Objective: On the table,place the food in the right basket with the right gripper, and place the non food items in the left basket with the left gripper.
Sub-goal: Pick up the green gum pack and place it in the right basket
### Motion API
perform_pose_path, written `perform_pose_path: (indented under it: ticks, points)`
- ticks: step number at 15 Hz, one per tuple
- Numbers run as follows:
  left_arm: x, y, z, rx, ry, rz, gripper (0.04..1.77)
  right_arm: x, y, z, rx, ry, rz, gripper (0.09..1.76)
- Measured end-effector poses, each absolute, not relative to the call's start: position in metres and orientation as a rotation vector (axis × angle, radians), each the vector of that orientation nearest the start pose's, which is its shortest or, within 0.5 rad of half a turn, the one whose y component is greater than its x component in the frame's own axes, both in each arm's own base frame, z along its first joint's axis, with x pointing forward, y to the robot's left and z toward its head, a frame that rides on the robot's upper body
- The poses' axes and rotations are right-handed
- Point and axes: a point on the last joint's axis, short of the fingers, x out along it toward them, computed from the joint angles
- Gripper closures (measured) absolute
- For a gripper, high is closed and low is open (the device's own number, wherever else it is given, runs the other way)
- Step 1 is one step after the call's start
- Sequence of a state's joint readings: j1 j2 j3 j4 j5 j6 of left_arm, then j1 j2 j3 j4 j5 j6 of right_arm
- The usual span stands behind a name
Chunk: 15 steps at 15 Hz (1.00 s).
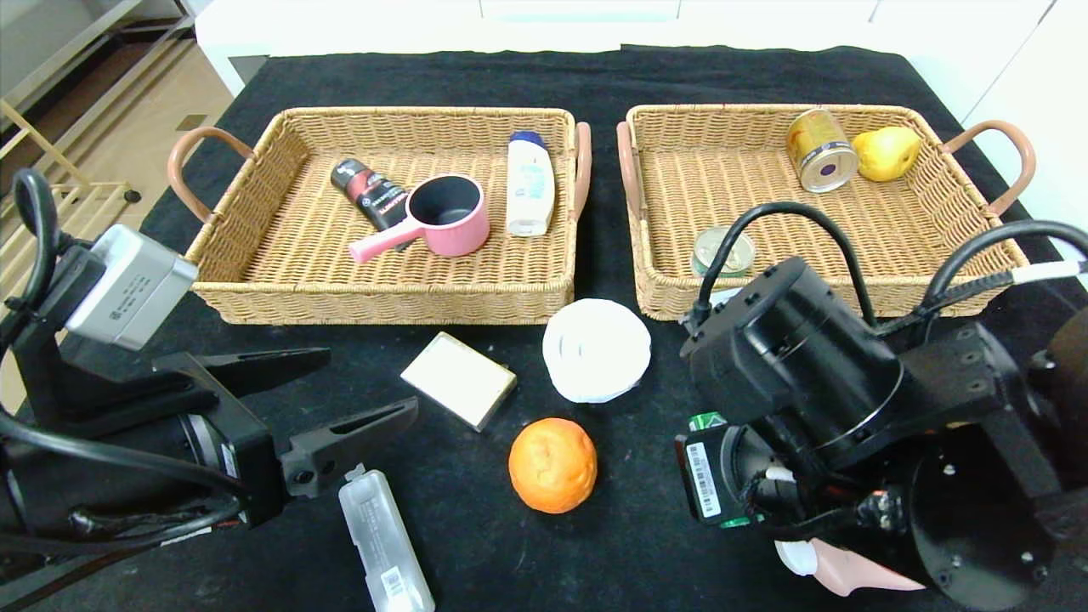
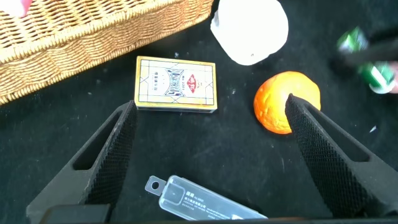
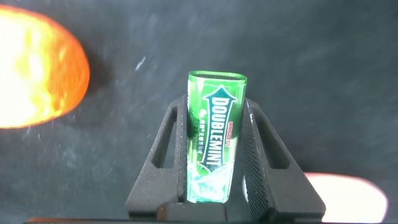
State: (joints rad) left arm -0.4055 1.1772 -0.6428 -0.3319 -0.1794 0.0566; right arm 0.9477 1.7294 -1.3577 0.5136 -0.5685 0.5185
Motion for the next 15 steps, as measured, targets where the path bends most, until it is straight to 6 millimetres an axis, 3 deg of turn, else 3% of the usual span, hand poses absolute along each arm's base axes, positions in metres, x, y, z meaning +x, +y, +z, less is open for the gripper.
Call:
perform_pose_path:
  ticks: [9,15]
  points:
    - [0.155,-0.071,0.236,0.08,0.17,-0.591,0.09,0.216,0.211,0.289,-0.057,0.525,0.147,1.26]
    - [0.154,-0.071,0.237,0.085,0.162,-0.591,0.09,0.254,0.207,0.326,0.009,0.402,0.104,1.26]
